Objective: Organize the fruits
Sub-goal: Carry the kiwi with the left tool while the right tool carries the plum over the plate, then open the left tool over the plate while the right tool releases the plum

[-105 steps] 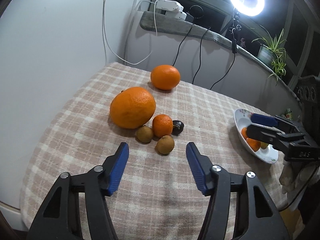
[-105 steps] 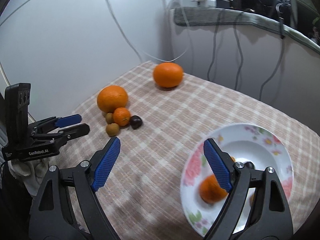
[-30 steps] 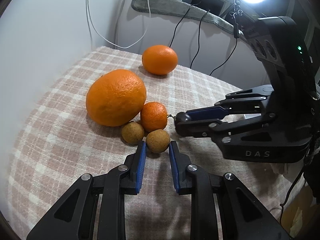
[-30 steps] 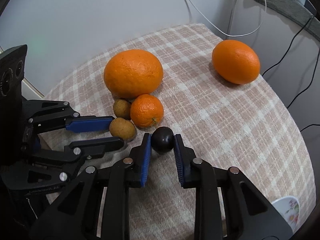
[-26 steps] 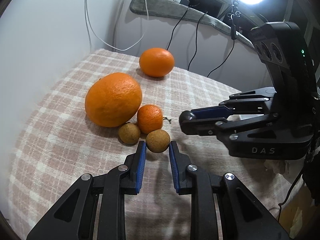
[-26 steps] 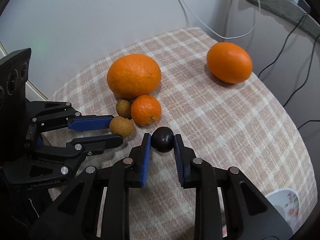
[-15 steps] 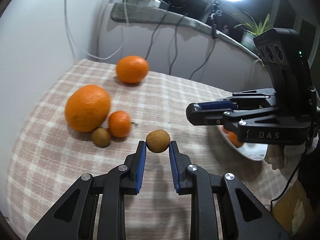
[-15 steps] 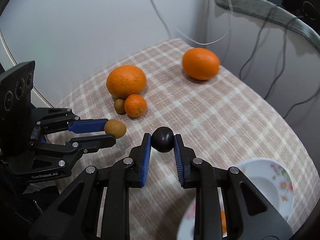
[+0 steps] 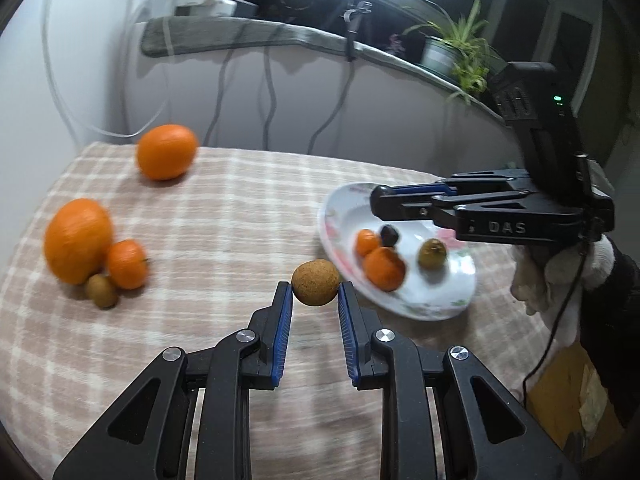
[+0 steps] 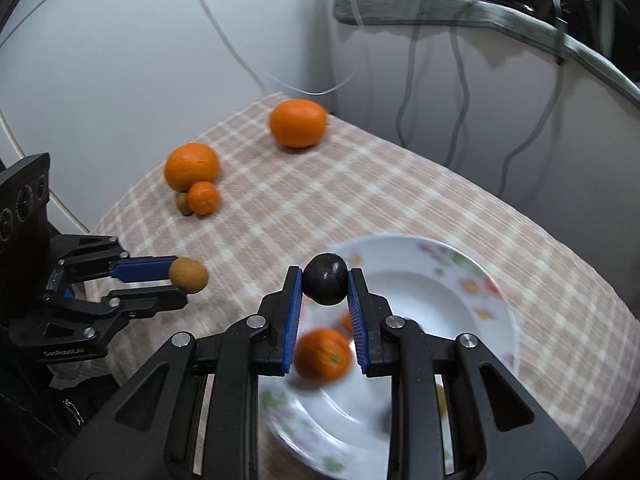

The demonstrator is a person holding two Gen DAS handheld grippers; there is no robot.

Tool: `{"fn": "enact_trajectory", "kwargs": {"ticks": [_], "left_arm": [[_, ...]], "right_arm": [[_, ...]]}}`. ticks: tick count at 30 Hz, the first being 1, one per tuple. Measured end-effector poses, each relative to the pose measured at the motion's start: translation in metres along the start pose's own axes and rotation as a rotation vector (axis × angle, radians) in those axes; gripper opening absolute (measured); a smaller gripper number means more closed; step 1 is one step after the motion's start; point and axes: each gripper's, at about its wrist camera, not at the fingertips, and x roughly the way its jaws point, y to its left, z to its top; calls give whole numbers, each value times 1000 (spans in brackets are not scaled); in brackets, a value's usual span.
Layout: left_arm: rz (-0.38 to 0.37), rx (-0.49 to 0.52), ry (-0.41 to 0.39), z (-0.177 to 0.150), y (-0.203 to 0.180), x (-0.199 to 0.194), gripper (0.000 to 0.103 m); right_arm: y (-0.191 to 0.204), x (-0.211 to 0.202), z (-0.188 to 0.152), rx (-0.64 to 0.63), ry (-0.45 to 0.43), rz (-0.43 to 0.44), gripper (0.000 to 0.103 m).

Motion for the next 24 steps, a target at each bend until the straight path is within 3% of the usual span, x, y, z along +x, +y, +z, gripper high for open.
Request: {"fn": "enact_trajectory", "kwargs": {"ticks": [11,24], "left_arm": [[-95,102,38,5,-56,24,22],[-125,152,85,4,-86,47,22]], "right_arm": [[-43,-15,-29,91,-3,-50,24],[-61,-17,-44,131,-3,-65,24]]}}
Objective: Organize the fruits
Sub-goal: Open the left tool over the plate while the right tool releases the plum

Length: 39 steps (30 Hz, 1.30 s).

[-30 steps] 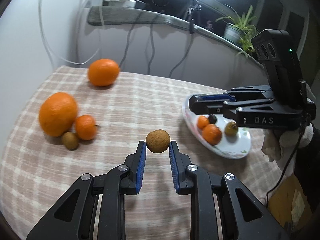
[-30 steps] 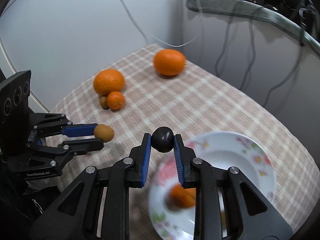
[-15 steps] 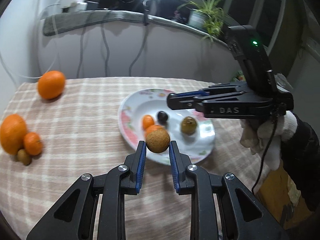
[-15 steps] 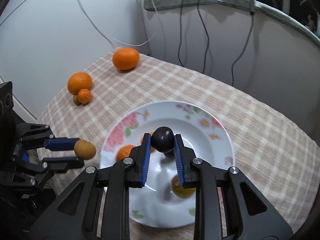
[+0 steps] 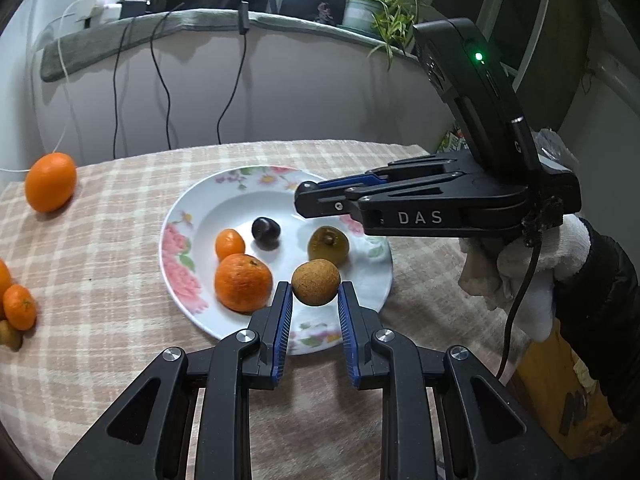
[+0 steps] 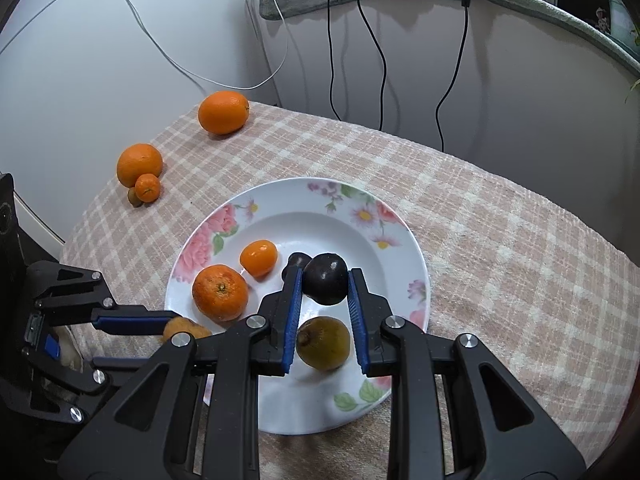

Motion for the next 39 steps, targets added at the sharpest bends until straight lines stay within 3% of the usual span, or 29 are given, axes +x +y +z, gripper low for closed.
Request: {"fn": "enact_trajectory", "kwargs": {"ticks": [17,19,23,34,39], "left_arm": [[-1,11,16,1,-5,6,23],[3,13,18,1,-5,6,30],[4,8,17,1,-4,5,31],[11,-22,6,2,6,-2,46],[15,-39,-1,1,13,-5,61]], "right_arm": [[-1,4,-1,10,4,-11,24],[-2,4,-1,10,4,-12,25],[-3,1,-1,21,-10,-22,52],[-12,-6,2,90,-42,-24,54],[-13,-7,4,120,-54,-37,54]]}}
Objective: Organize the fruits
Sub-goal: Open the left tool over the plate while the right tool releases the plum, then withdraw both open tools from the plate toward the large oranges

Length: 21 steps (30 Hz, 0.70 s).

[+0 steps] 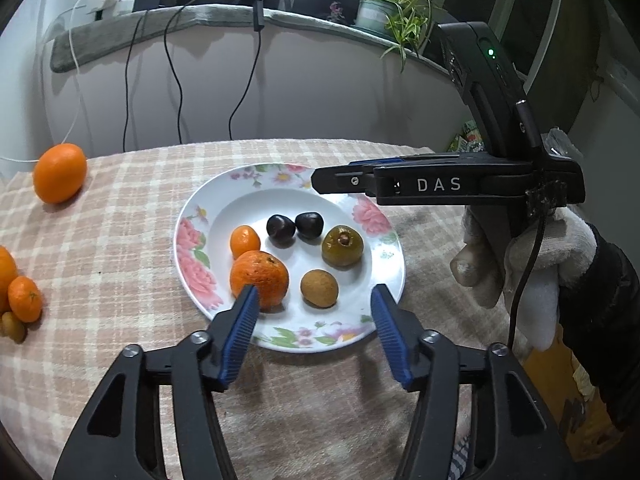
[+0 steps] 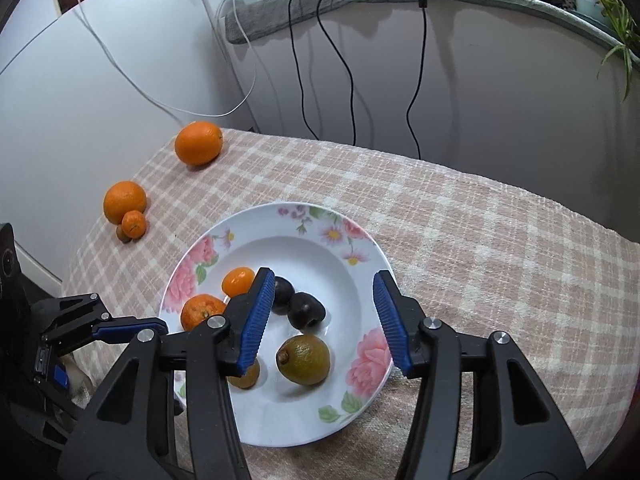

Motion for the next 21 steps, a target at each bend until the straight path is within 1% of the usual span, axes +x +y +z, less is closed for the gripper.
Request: {"fn": "enact_trajectory", "kwargs": {"ticks": [1,3,4,6,7,8,9,12,14,18,21], "left_arm": [[0,-2,-3,0,0,-1,63],[3,-11,-12,0,2,-4,76],[7,-14,-15,1,3,-5,78],[13,-20,-22,1,6,-9,78],[18,-25,-24,1,8,-9,78],[22,-30,-27,1,10,-11,78],[28,-35,-30,1,13,-13,78],[45,-53,-39,1,20,-18,78],[56,-66,-44,1,25,-22,78],[76,-94,-55,-1,39,-30,78],[87,-124,-62,-3,51,-36,78]], "right_arm": [[0,0,0,2,0,-4,54],[0,0,1,10,1,-7,54],[0,1,1,16,0,-5,54],[-2,1,2,35,-5,6,54],[-3,1,2,43,-8,14,60],[-3,0,3,53,-13,25,71],[-4,-1,3,58,-19,31,74],[-2,-5,6,68,-39,46,75],[0,-6,10,76,-33,62,75],[8,-7,16,63,-32,56,76],[16,-7,21,50,-42,24,82]]}}
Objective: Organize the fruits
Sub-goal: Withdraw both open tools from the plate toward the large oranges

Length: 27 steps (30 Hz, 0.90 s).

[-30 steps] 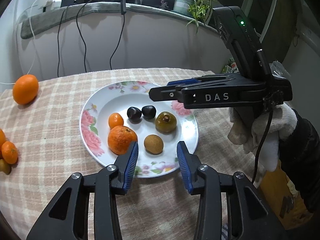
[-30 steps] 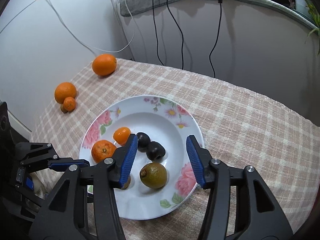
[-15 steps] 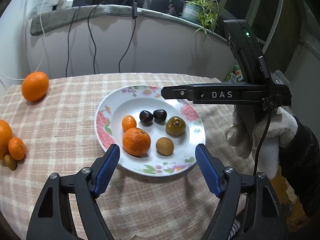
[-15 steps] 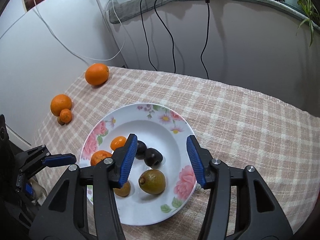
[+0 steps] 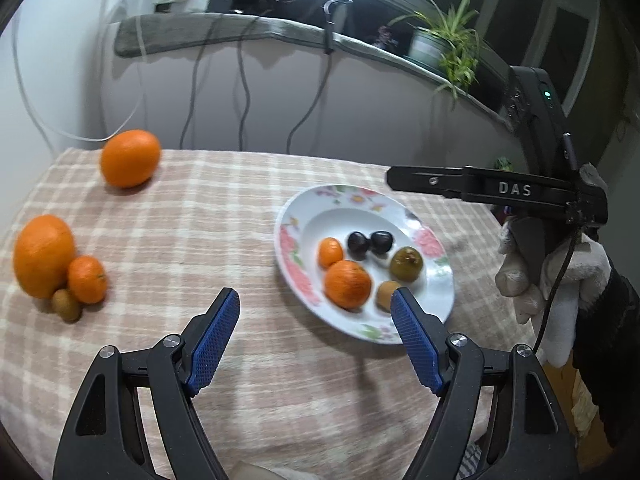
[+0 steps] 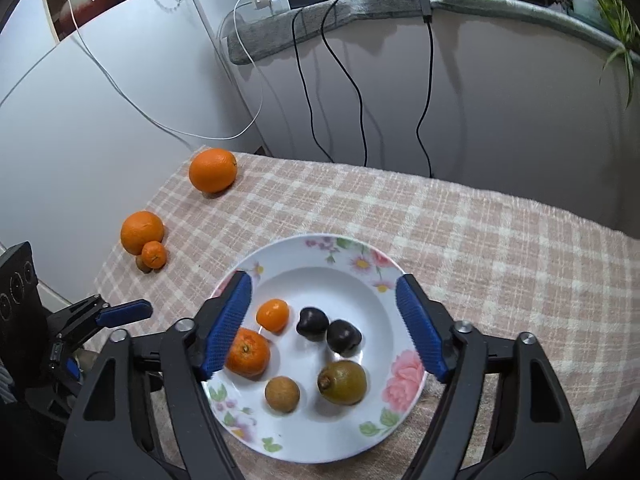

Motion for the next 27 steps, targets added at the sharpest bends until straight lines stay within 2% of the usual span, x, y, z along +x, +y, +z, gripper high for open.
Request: {"fn": "enact_trajectory", "kwargs": {"ticks": [2,11,19,27], "left_arm": [[13,-19,-6,-1,9,-4,78],[41,-128,-30,-6,54,-22,78],[110,-233,-72,-13,101,-44,78],[150,-354,-111,-19,145,-62,78]], "right_arm": [[4,0,4,2,-10,-12,89],[29,14,16,-33,10,-6,89],[56,26,31,-55,29,75,89],[100,50,48,-115,70,162,89]]}}
